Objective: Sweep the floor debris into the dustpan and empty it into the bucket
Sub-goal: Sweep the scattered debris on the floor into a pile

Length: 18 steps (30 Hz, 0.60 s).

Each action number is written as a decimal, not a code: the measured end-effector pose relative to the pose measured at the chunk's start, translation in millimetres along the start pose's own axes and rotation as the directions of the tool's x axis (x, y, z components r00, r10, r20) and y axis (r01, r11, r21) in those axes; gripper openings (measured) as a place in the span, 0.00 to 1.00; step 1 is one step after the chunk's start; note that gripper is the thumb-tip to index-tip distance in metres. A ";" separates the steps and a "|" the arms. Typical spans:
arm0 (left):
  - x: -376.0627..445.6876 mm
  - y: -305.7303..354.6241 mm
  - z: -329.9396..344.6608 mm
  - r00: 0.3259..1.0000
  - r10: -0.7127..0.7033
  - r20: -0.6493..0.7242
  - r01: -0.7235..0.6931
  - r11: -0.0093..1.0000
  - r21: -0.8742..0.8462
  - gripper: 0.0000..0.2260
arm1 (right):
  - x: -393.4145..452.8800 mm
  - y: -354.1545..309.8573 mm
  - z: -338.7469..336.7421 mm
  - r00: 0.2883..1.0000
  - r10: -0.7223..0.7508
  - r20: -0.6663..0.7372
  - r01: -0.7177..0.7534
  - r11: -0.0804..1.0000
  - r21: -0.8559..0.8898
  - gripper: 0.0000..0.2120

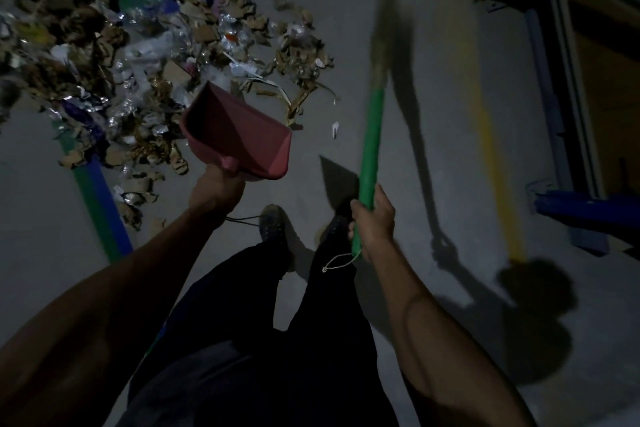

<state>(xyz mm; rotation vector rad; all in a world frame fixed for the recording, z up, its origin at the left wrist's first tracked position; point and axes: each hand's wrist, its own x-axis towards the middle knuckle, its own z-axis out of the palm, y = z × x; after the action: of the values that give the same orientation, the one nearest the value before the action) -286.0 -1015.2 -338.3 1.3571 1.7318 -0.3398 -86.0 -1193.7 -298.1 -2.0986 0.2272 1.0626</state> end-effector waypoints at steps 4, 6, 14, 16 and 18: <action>-27.0 6.3 -22.7 1.000 0.021 -0.011 -0.022 0.999 -0.047 0.18 | -10.2 11.1 -13.0 0.990 0.101 -0.097 -0.093 0.992 0.083 0.18; -35.8 7.3 -32.7 1.000 0.015 -0.023 -0.016 0.997 -0.074 0.17 | -10.0 14.9 -14.6 0.983 0.160 -0.087 -0.156 0.986 0.049 0.15; -29.0 -16.1 -55.4 0.995 -0.052 -0.085 0.036 0.982 -0.184 0.14 | 1.3 -7.9 64.5 0.981 0.102 0.167 -0.028 0.918 -0.396 0.18; -28.1 -22.6 -62.0 0.993 -0.069 -0.092 0.049 0.978 -0.201 0.19 | 6.2 -25.7 88.0 0.965 0.064 0.253 0.066 0.878 -0.474 0.17; -26.7 -28.3 -68.1 0.993 -0.064 -0.098 0.041 0.975 -0.219 0.20 | 11.2 -43.0 104.2 0.950 0.023 0.312 0.149 0.843 -0.516 0.19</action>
<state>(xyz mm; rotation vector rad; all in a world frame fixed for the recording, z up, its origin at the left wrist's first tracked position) -342.5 -996.8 -287.1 1.1908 1.8357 -0.1059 -123.1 -1089.2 -321.1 -2.3515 -0.3352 1.5252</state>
